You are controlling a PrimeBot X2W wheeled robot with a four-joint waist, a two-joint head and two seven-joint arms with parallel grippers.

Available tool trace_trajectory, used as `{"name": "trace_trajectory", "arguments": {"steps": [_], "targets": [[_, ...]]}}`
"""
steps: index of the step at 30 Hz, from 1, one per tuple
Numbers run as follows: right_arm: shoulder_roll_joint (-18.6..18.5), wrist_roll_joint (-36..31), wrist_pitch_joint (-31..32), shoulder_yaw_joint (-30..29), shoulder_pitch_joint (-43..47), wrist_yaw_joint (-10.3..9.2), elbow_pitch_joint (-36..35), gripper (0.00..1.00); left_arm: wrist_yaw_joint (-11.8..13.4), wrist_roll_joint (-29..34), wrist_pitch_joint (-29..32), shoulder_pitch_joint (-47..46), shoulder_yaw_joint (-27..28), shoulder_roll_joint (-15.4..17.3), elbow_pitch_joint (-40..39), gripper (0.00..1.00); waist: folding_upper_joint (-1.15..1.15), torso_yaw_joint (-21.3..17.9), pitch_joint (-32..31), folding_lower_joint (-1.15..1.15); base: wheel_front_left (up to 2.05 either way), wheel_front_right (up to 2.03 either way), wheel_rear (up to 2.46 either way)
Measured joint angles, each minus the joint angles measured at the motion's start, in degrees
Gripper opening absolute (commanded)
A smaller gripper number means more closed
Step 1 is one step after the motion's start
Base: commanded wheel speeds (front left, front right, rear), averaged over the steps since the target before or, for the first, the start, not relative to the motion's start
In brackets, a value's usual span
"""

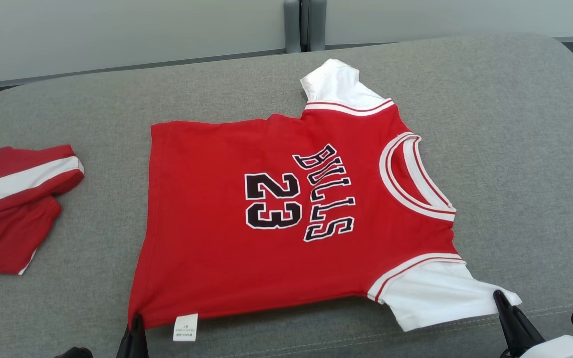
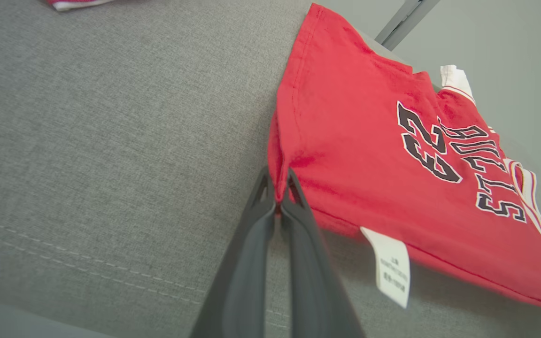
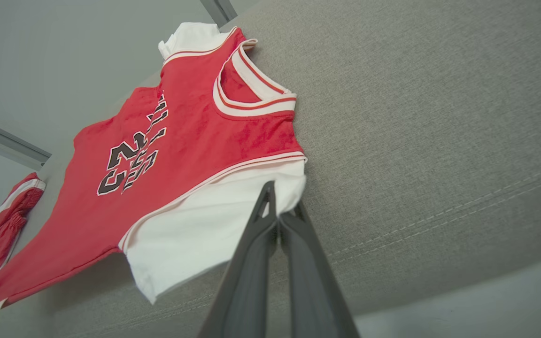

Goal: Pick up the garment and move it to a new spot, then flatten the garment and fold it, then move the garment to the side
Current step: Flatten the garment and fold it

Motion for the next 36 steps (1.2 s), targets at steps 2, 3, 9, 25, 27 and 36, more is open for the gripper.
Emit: {"name": "trace_trajectory", "arguments": {"steps": [2,3,9,25,27,36], "targets": [[0.00,-0.16,0.11,0.03,-0.24,-0.01,0.35,0.00,0.10,0.15,0.52,-0.16,-0.23,0.10,0.10,0.00,0.00,0.08,-0.15,0.00,0.00,0.00,0.00],[0.00,-0.32,0.38,0.09,-0.34,0.00,0.45,0.00,0.16,0.27,0.88,-0.21,-0.44,0.24,0.22,0.00,0.00,0.11,-0.27,0.00,0.00,0.00,0.00],[0.00,-1.31,2.10,0.37,-2.29,-0.01,2.03,0.00,0.24,0.58,3.43,-1.93,-1.30,1.04,0.56,0.00,0.00,0.16,-0.99,0.00,0.00,0.00,0.00],[-1.23,-3.60,10.38,-0.45,-12.88,-0.01,9.33,0.00,3.57,-0.77,17.72,-9.76,-4.90,2.43,1.31,0.00,0.00,1.69,-1.88,0.00,0.00,0.00,0.00],[-1.57,-3.85,11.85,-0.64,-14.52,-0.01,10.39,0.00,4.22,-1.14,19.54,-11.06,-5.06,2.42,1.09,0.00,0.00,1.94,-1.89,0.00,0.00,0.00,0.00],[-4.26,-6.67,19.76,-0.19,-26.12,-0.01,17.06,0.00,6.36,-2.56,29.62,-21.86,-5.71,3.42,4.47,0.00,0.00,2.28,-1.02,0.00,0.00,0.00,0.00]]}}
